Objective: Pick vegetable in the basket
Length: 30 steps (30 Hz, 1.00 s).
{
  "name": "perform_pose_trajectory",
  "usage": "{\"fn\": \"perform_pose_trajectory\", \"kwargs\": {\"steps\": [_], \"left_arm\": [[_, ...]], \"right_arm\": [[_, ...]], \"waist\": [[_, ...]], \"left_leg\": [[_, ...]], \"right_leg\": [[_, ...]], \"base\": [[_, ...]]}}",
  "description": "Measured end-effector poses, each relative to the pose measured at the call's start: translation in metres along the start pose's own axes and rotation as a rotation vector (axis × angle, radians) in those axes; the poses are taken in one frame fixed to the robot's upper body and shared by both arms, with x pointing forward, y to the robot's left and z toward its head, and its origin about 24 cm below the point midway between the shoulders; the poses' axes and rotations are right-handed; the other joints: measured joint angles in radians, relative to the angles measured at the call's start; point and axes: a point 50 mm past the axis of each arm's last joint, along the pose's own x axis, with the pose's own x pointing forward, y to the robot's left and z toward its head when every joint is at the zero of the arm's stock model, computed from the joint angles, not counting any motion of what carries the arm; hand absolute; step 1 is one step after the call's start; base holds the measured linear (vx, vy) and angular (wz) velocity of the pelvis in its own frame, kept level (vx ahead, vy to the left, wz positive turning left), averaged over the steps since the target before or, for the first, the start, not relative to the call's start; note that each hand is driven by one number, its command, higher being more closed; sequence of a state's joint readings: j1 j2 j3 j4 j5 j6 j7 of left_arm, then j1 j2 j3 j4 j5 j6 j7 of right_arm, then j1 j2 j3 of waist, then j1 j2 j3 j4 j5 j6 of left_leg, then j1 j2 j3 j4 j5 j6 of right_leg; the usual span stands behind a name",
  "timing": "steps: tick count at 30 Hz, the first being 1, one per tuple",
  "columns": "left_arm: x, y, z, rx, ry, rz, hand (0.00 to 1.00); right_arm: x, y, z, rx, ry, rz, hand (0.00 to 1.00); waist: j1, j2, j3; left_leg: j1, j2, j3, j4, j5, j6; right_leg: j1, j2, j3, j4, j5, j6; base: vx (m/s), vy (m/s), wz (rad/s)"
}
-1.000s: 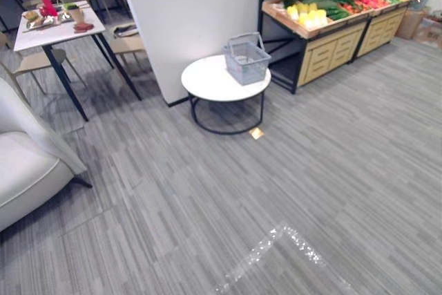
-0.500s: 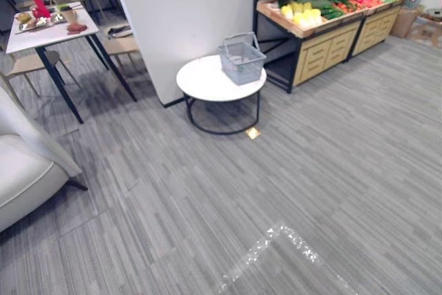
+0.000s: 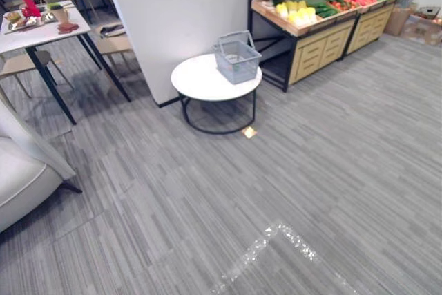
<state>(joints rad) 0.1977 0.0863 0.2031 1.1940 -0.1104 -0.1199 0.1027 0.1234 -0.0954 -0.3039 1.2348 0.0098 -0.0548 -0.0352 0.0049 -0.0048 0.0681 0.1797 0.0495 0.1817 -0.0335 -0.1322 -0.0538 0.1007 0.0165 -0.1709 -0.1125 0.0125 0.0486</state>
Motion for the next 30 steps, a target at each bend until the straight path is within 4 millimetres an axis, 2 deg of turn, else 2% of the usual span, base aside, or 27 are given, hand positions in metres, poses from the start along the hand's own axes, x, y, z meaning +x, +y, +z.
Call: {"fn": "perform_pose_trajectory", "kwargs": {"steps": [13,17,24,25,30], "left_arm": [[0.001,0.001,0.003,0.010,-0.010,0.002,0.00],[0.001,0.000,0.007,0.061,-0.034,-0.004,0.00],[0.001,-0.004,0.028,0.125,-0.165,-0.020,0.00],[0.001,-0.005,0.031,0.125,-0.181,-0.020,0.00],[0.001,-0.008,0.040,0.090,-0.219,-0.024,0.00]], "right_arm": [[0.000,0.002,-0.001,-0.004,0.005,0.004,0.00],[0.000,0.003,0.002,0.034,-0.029,0.012,0.00],[-0.002,0.012,0.026,0.145,-0.179,0.051,0.00],[-0.002,0.014,0.031,0.154,-0.200,0.067,0.00],[-0.003,0.026,0.047,0.146,-0.261,0.108,0.00]], "waist": [[-0.001,-0.010,0.007],[-0.001,-0.011,0.008],[-0.002,-0.022,0.026],[-0.002,-0.013,0.030],[-0.001,-0.013,0.038]], "left_leg": [[0.000,0.000,0.010,-0.001,-0.001,-0.001],[0.000,0.000,0.016,-0.001,-0.001,-0.002],[-0.004,0.002,0.029,0.001,-0.002,-0.001],[-0.006,0.003,0.031,0.001,-0.002,-0.002],[-0.022,0.009,0.045,0.002,-0.004,-0.005]], "right_leg": [[-0.005,0.001,0.010,0.000,0.003,-0.002],[-0.008,0.002,0.016,0.000,0.007,-0.006],[-0.016,0.005,0.029,-0.001,0.007,-0.008],[-0.020,0.005,0.031,-0.001,0.007,-0.008],[-0.040,0.013,0.043,0.000,0.008,-0.008]], "base": [[0.00,-0.004,-0.01],[-0.02,-0.012,-0.05],[-0.03,-0.019,-0.05],[-0.02,-0.030,-0.04],[0.02,-0.026,-0.08]]}}
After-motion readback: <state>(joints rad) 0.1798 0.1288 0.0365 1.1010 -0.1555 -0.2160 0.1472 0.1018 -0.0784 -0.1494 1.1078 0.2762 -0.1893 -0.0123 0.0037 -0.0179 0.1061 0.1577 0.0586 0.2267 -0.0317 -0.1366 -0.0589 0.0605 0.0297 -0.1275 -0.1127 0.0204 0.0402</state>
